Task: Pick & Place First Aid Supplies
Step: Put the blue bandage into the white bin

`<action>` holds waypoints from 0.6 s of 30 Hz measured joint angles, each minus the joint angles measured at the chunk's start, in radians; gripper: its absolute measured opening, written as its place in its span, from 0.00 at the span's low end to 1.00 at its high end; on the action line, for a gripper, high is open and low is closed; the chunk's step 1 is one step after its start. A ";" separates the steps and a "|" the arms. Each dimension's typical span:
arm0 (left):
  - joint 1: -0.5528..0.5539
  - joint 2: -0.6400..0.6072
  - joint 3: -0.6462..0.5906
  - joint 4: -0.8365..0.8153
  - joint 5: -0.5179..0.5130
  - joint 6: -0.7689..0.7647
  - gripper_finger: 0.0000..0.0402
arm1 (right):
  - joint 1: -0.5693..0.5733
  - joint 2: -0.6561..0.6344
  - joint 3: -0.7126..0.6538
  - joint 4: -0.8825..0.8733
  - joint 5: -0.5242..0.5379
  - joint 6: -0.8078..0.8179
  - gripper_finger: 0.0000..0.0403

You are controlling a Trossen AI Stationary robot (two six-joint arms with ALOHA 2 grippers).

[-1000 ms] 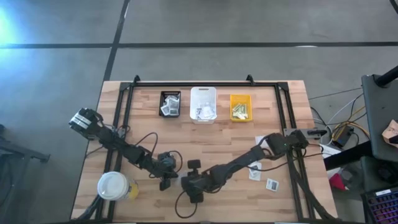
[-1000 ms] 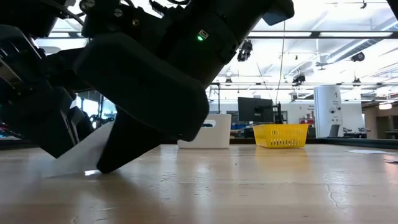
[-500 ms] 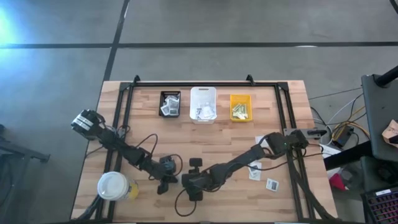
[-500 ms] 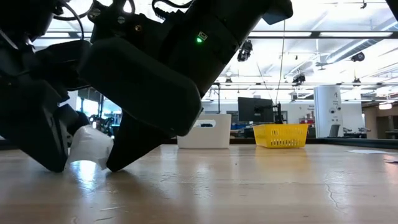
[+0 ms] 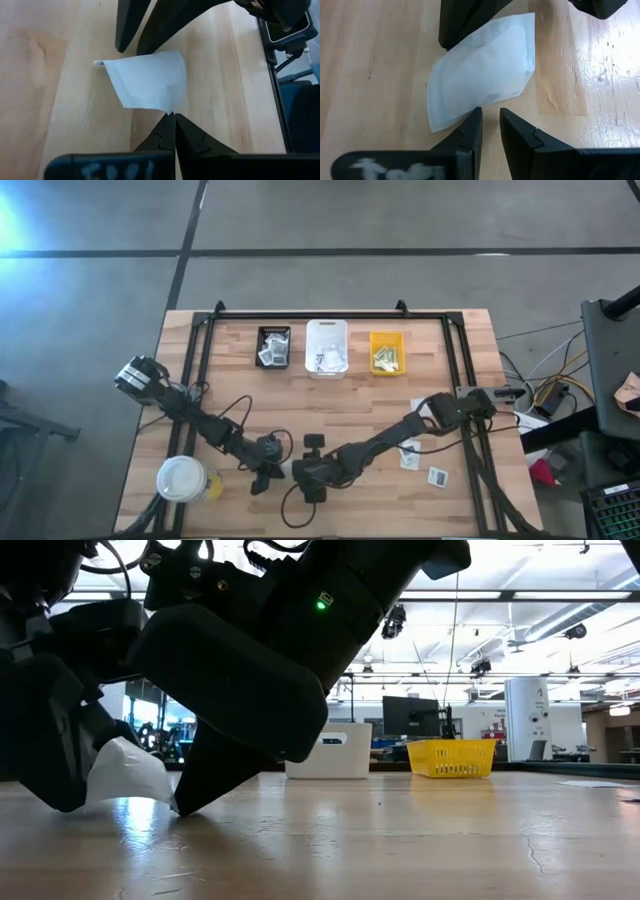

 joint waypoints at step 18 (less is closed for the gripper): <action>0.019 -0.002 -0.001 0.003 0.056 0.010 0.27 | 0.000 0.000 0.000 0.000 -0.001 0.003 0.16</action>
